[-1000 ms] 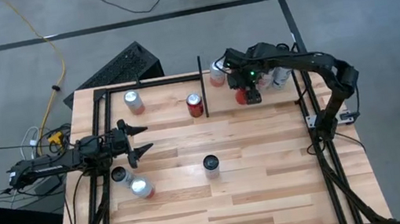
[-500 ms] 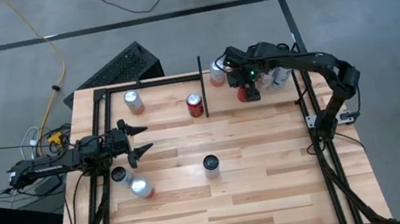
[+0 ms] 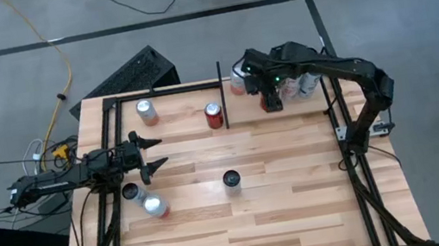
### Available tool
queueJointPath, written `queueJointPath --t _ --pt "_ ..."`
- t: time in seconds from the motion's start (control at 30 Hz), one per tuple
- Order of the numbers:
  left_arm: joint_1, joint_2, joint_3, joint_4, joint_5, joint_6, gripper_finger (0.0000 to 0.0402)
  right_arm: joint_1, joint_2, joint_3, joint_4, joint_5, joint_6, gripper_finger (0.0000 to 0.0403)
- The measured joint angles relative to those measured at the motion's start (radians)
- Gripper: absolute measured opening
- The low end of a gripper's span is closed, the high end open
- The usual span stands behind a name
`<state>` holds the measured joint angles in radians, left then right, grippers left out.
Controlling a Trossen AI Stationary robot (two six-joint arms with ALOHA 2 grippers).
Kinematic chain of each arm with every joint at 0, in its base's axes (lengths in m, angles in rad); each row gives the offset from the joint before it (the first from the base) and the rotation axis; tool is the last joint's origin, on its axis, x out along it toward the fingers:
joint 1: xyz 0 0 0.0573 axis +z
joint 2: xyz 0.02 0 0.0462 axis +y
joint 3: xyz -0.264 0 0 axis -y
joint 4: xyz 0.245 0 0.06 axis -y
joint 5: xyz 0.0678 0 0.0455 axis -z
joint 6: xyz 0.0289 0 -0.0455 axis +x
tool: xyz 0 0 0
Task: Place canned beverage on shelf
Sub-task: Put the red soda can on the shelf
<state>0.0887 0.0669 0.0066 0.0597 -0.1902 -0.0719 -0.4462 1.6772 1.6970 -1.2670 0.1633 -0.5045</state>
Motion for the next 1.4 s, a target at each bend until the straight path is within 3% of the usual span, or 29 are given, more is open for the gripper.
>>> queueJointPath --t 0.17,0.33,0.43,0.57,0.7,0.8,0.97,1.17,1.4 --pt "0.000 0.000 0.000 0.000 0.000 0.000 0.0327 0.071 -0.042 -0.058 -0.124 -0.156 0.219 0.0383" --pt "0.000 0.000 0.000 0.000 0.000 0.000 0.0327 0.217 -0.252 -0.328 0.020 -0.154 0.465 0.0368" --pt "0.000 0.000 0.000 0.000 0.000 0.000 0.0327 0.338 -0.410 -0.521 0.217 -0.081 0.612 0.0361" --pt "0.000 0.000 0.000 0.000 0.000 0.000 0.0327 0.481 -0.578 -0.766 0.508 0.108 0.735 0.0358" --pt "0.000 0.000 0.000 0.000 0.000 0.000 0.0327 0.548 -0.653 -0.976 0.750 0.268 0.799 0.0358" --pt "0.000 0.000 0.000 0.000 0.000 0.000 0.0327 0.563 -0.659 -1.085 0.873 0.314 0.841 0.0358" --pt "0.000 0.000 0.000 0.000 0.000 0.000 0.0327 0.603 -0.657 -1.177 0.932 0.432 0.906 0.0344" --pt "0.000 0.000 0.000 0.000 0.000 0.000 0.0327 0.648 -0.672 -1.245 0.979 0.674 0.984 0.0302" --pt "0.000 0.000 0.000 0.000 0.000 0.000 0.0327 0.616 -0.668 -1.289 1.033 0.724 1.002 0.0235"
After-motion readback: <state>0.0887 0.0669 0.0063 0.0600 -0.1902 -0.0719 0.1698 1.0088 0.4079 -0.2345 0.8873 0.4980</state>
